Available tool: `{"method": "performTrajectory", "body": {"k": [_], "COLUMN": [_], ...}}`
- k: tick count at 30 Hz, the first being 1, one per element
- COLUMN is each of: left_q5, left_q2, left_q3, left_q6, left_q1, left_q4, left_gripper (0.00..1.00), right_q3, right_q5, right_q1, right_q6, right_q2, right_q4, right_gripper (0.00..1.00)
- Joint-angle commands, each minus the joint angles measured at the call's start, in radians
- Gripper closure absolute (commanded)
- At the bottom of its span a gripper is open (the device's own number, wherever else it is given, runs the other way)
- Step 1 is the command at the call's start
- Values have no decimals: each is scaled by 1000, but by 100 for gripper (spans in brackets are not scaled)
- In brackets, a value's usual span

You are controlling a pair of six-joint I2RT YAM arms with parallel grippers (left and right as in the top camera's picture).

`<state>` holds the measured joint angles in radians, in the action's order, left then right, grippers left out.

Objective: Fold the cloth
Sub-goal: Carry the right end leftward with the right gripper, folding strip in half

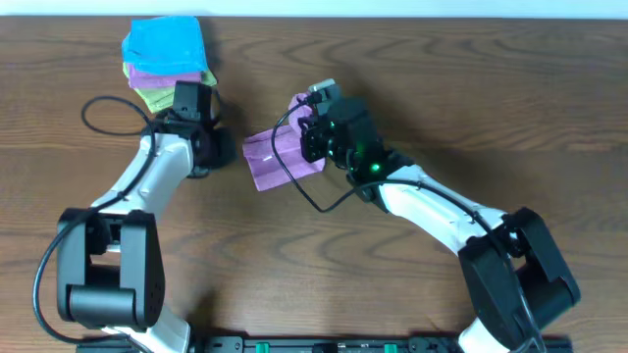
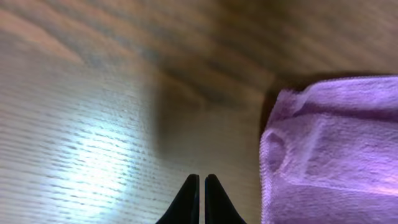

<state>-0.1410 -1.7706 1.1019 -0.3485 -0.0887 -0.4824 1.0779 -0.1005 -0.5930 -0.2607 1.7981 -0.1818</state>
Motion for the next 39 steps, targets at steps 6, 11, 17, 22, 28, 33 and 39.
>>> {"method": "performTrajectory", "body": {"k": [6, 11, 17, 22, 28, 33, 39], "left_q5": [-62, -63, -69, -76, -89, -85, -50], "left_q2": [16, 14, 14, 14, 14, 14, 5], "left_q3": [-64, -65, -66, -66, -66, -67, -68], "left_q6": [-50, -77, -86, -86, -85, -85, -85], "left_q1": [0, 0, 0, 0, 0, 0, 0], "left_q4": [68, 90, 103, 102, 102, 102, 98], "left_gripper": [94, 94, 94, 94, 94, 94, 94], "right_q3": [47, 64, 65, 65, 67, 80, 148], "right_q5": [-21, -20, 0, 0, 0, 27, 30], "right_q1": [-23, -68, -116, -132, -157, -180, -193], "right_q6": [73, 123, 155, 158, 166, 165, 165], "right_q2": [10, 10, 13, 30, 62, 79, 129], "right_q4": [24, 44, 55, 55, 38, 7, 22], "right_gripper": [99, 99, 99, 99, 99, 99, 99]}}
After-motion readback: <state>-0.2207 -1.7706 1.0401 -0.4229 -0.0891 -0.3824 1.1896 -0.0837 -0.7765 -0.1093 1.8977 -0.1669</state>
